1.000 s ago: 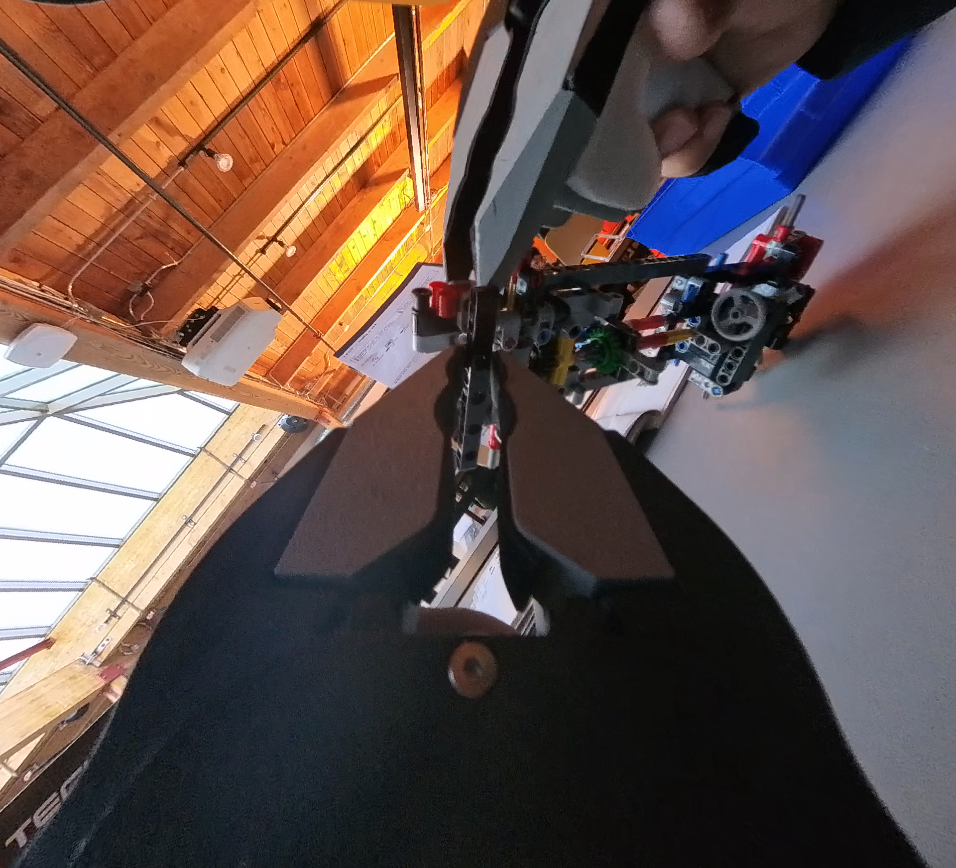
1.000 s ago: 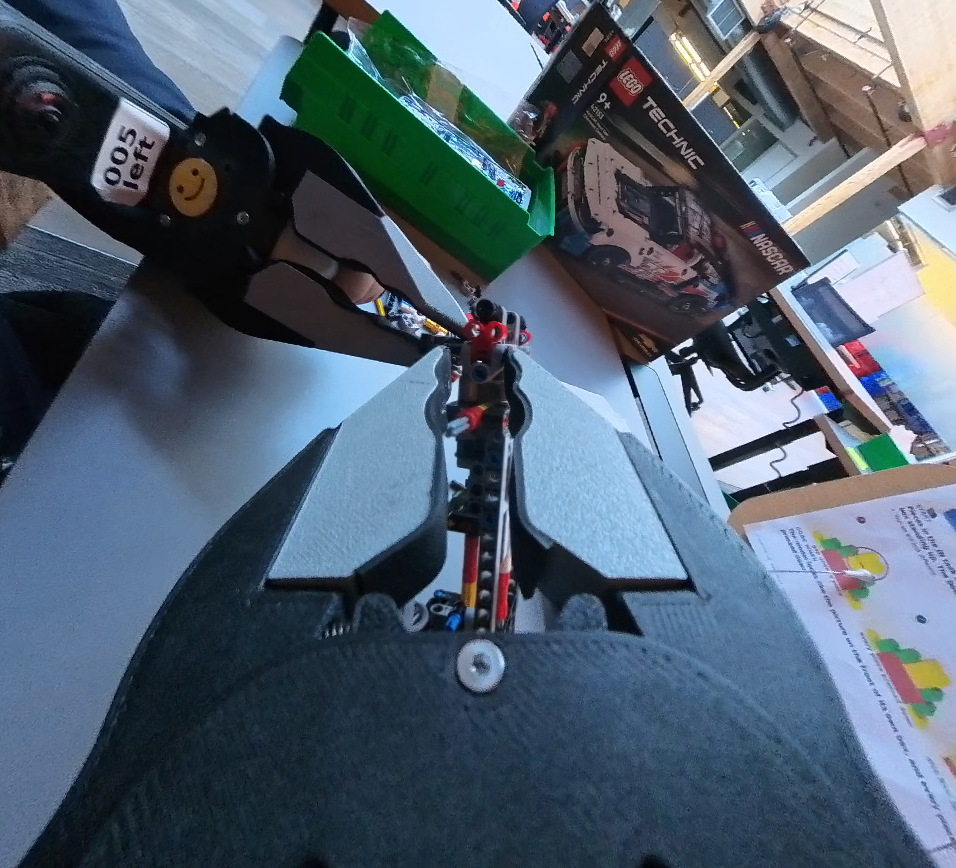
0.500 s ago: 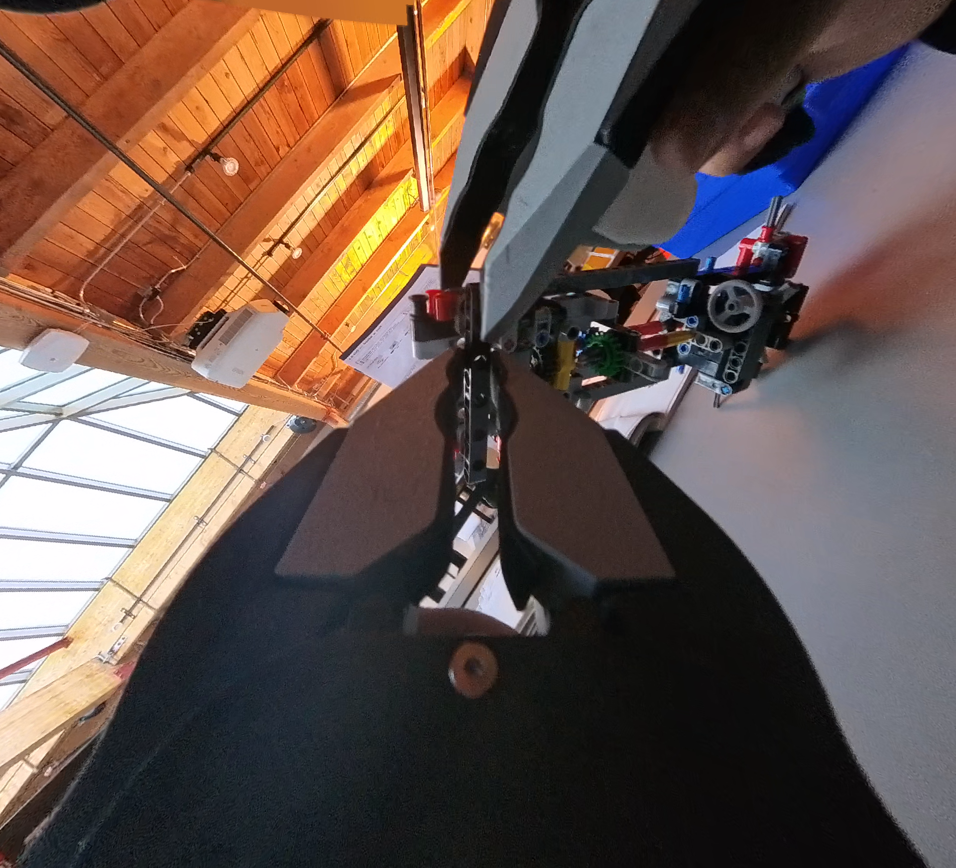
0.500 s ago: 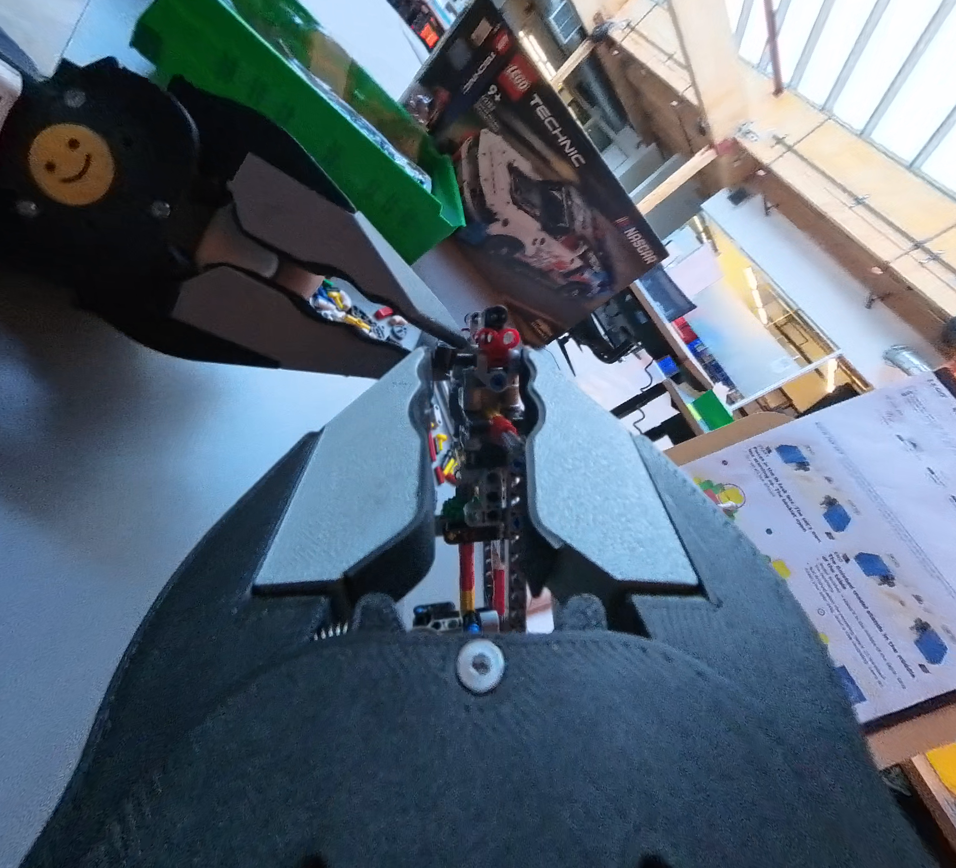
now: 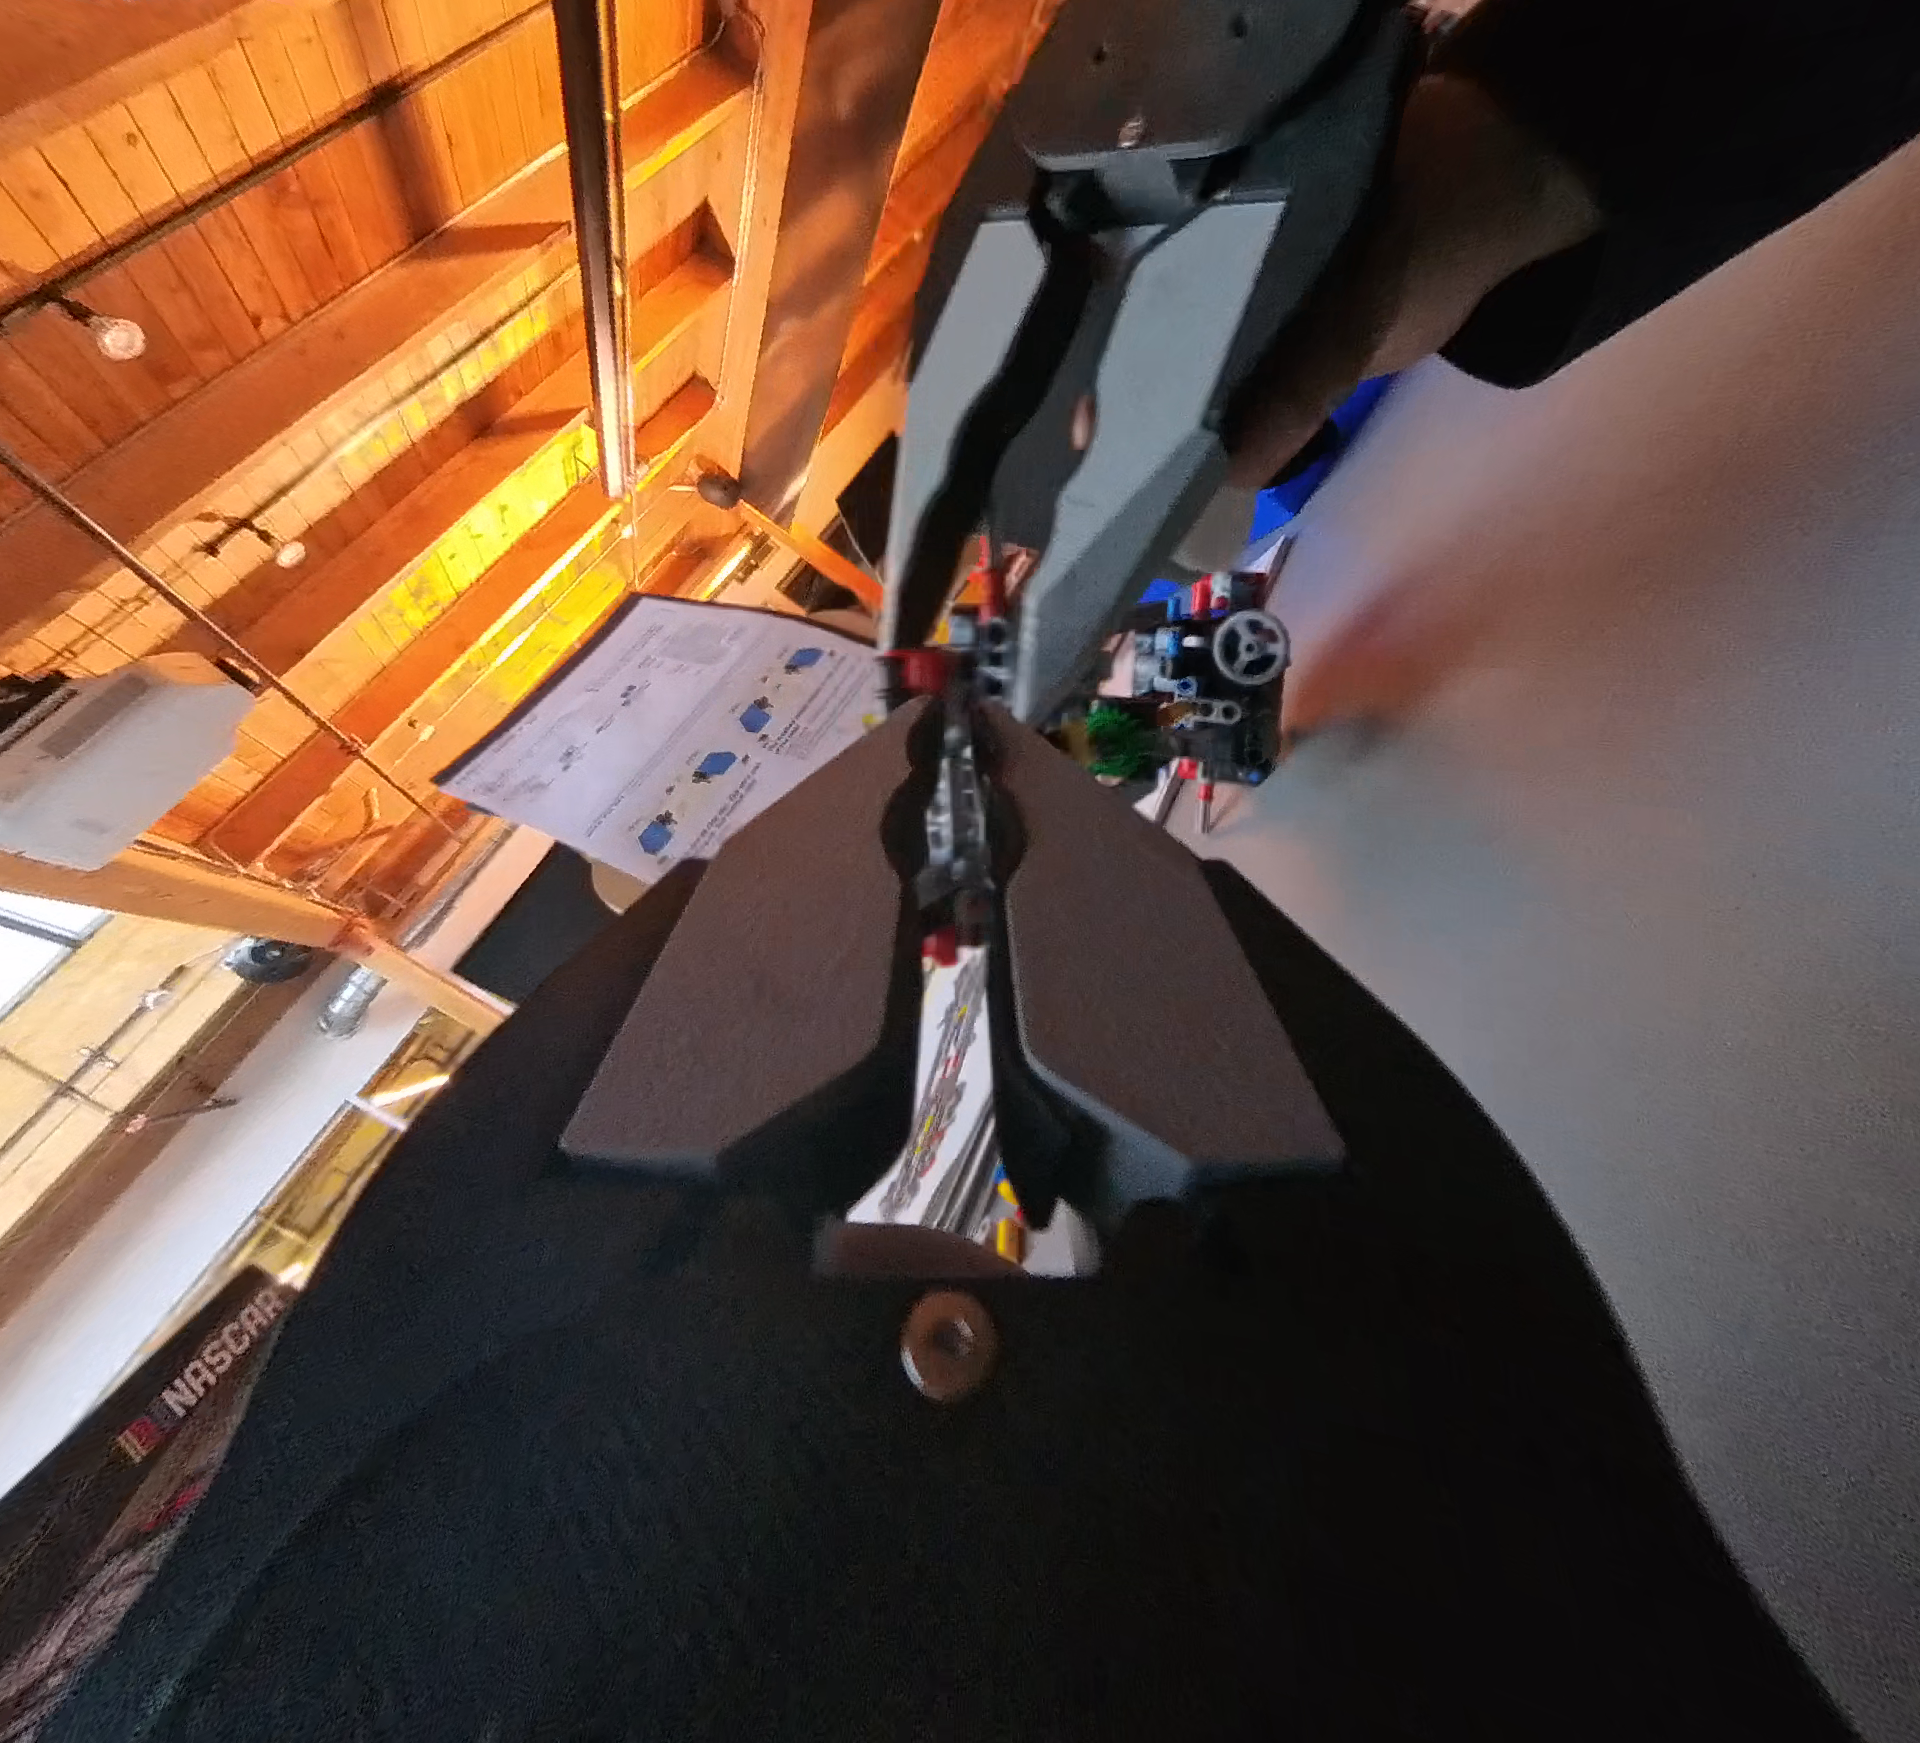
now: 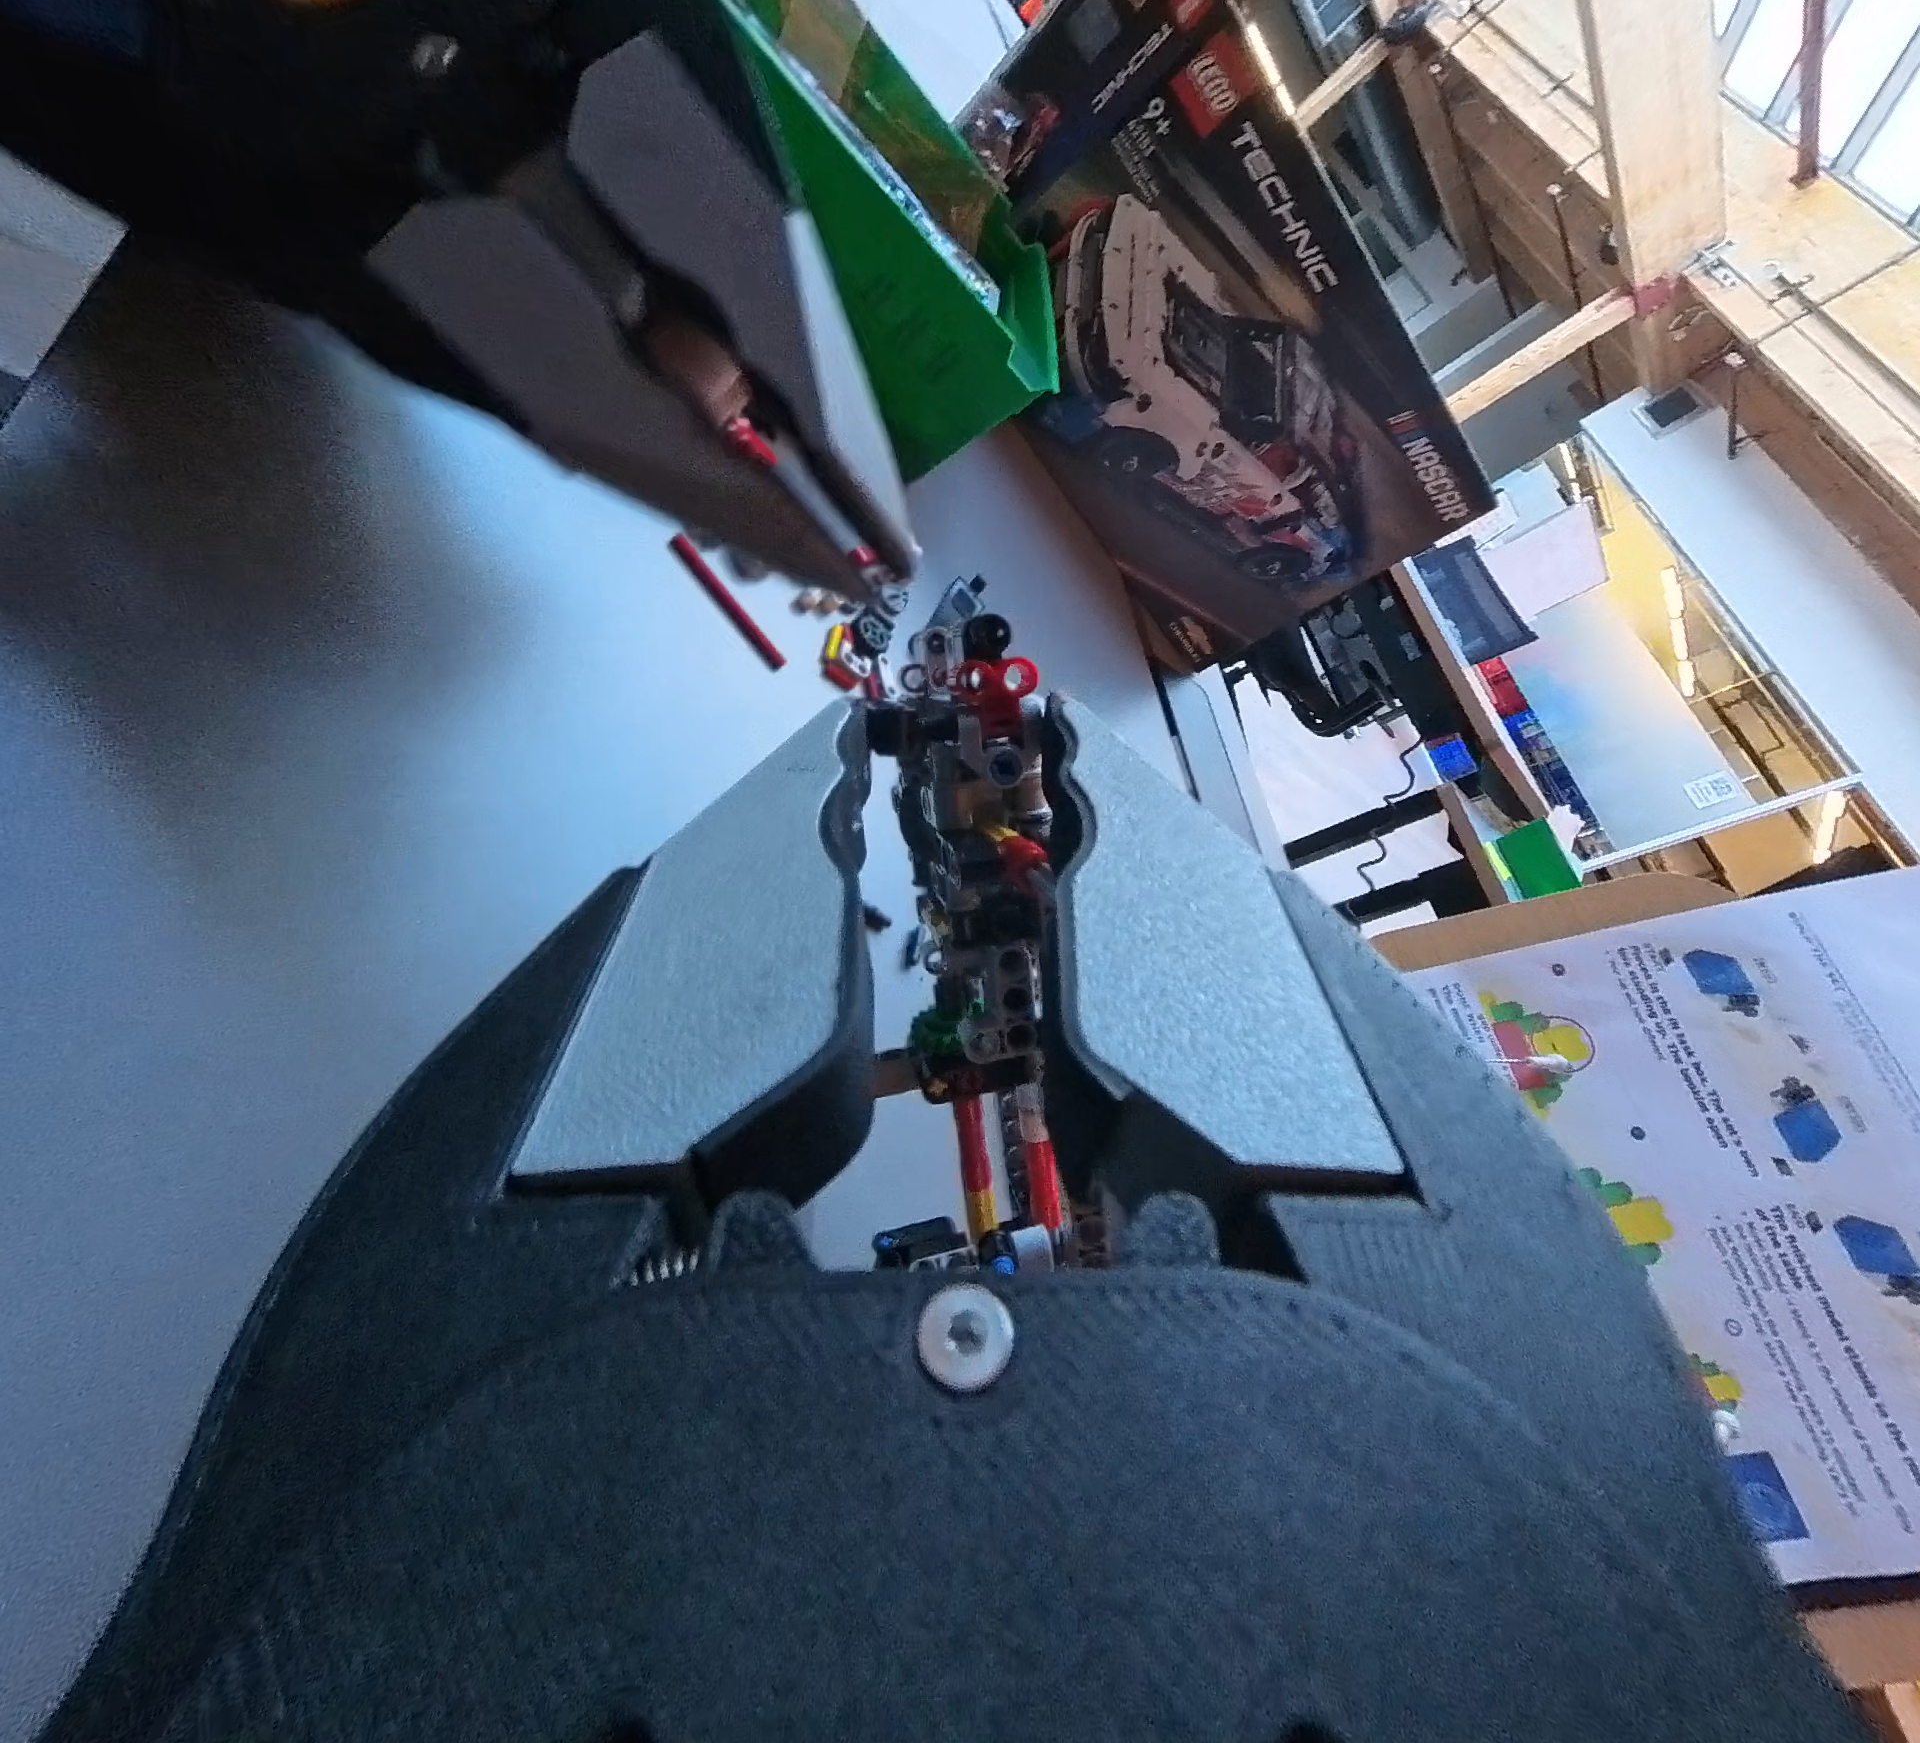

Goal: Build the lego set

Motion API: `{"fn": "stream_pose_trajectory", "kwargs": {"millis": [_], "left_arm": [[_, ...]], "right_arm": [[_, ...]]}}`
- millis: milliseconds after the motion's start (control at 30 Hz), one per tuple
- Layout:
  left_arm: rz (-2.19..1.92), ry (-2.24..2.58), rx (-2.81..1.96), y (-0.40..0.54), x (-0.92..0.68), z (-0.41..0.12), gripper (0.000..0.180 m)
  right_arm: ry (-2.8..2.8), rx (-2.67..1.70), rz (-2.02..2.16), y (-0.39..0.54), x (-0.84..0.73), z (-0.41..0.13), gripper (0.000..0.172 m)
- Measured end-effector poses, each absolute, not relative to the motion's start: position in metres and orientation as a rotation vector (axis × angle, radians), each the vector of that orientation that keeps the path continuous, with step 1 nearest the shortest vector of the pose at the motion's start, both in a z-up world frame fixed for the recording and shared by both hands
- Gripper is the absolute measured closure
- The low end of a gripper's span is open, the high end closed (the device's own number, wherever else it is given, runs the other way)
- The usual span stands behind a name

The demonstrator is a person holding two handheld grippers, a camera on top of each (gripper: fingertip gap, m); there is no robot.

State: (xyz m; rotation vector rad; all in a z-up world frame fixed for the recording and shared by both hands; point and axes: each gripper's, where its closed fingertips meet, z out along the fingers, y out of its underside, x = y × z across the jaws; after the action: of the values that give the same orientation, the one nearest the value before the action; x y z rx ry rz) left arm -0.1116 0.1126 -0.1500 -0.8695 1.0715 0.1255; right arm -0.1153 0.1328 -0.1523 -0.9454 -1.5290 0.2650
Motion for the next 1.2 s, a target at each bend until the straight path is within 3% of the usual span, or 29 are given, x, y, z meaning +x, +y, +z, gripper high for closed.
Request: {"fn": "stream_pose_trajectory", "kwargs": {"millis": [100,200,367,767,1067,1200], "left_arm": [[0.077,1.098,-0.994,0.128,-0.127,-0.145,0.179],[-0.078,1.238,-1.224,0.142,-0.12,-0.163,0.151],[-0.192,1.384,-1.241,0.143,-0.109,-0.168,0.172],[-0.159,1.438,-1.25,0.154,-0.114,-0.216,0.173],[-0.224,1.364,-1.317,0.169,-0.119,-0.227,0.174],[-0.346,1.329,-1.392,0.169,-0.117,-0.226,0.173]], "right_arm": [[-1.577,-0.943,0.259,0.134,-0.116,-0.159,0.141],[-1.604,-0.954,0.279,0.134,-0.118,-0.161,0.142],[-1.675,-1.003,0.325,0.135,-0.119,-0.171,0.142],[-1.78,-1.095,0.434,0.139,-0.124,-0.213,0.142],[-1.789,-0.926,0.091,0.162,-0.121,-0.229,0.131],[-1.807,-0.847,0.001,0.164,-0.124,-0.226,0.14]]}}
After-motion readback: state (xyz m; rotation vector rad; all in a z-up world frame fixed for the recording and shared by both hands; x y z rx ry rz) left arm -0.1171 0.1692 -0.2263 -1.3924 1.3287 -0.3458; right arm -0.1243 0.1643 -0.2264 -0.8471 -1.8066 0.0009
